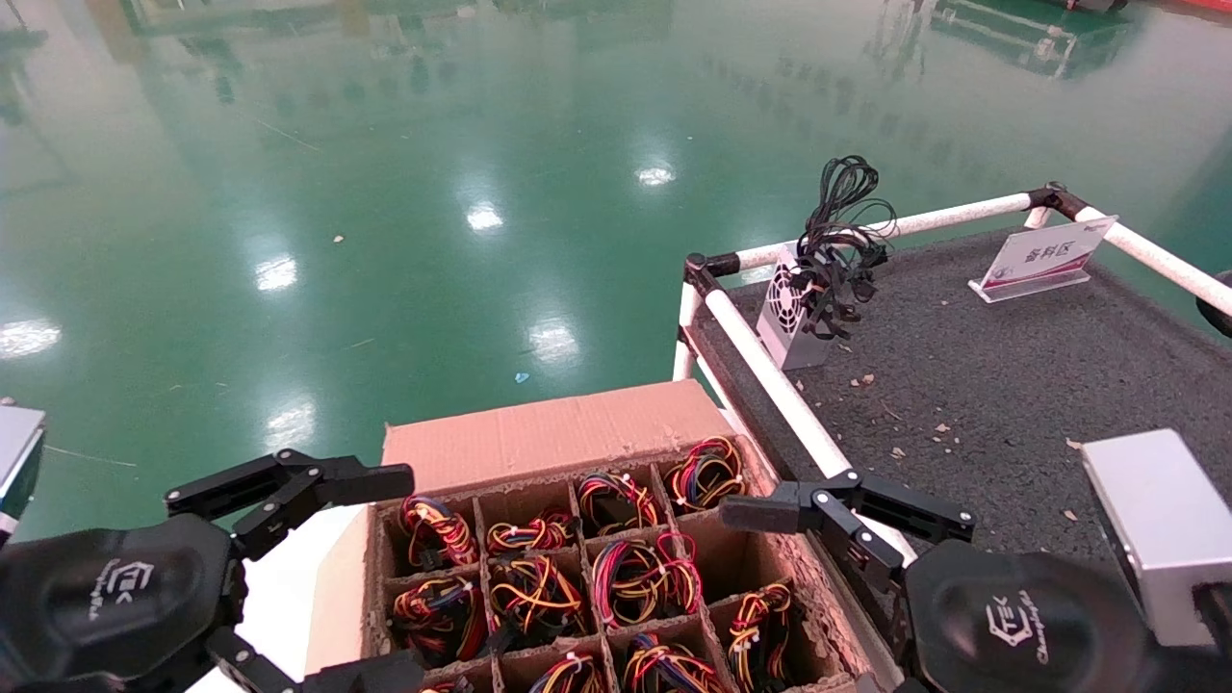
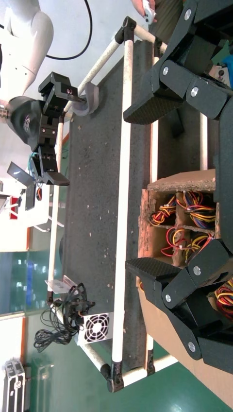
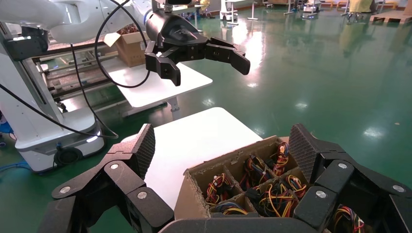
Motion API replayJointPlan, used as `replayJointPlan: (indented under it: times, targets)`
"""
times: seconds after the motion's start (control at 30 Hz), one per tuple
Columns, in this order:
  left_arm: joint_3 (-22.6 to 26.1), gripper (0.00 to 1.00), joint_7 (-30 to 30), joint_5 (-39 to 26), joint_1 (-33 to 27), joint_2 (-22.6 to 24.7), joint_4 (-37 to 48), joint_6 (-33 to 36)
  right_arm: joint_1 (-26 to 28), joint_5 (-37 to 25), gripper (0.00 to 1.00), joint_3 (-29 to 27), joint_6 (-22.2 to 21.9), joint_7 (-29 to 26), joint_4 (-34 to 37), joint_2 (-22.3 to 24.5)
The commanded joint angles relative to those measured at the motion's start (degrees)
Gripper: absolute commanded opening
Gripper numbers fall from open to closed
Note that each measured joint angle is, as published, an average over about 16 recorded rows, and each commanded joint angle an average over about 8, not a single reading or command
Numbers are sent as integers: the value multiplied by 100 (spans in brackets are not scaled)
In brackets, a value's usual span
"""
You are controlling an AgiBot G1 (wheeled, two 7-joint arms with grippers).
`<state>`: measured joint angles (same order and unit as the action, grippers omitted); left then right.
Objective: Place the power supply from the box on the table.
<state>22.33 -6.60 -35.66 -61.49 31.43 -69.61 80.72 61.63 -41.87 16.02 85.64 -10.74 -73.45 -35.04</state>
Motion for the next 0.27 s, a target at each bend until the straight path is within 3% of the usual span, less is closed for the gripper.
replayJointPlan:
  times: [0.03,0.27]
  targets:
    - [0,100,0,0,0,0,0,0,3,-1,100,1,-2,-1,4,-1]
    - [0,100,0,0,0,0,0,0,6,-4,100,4,-4,-2,9,-3]
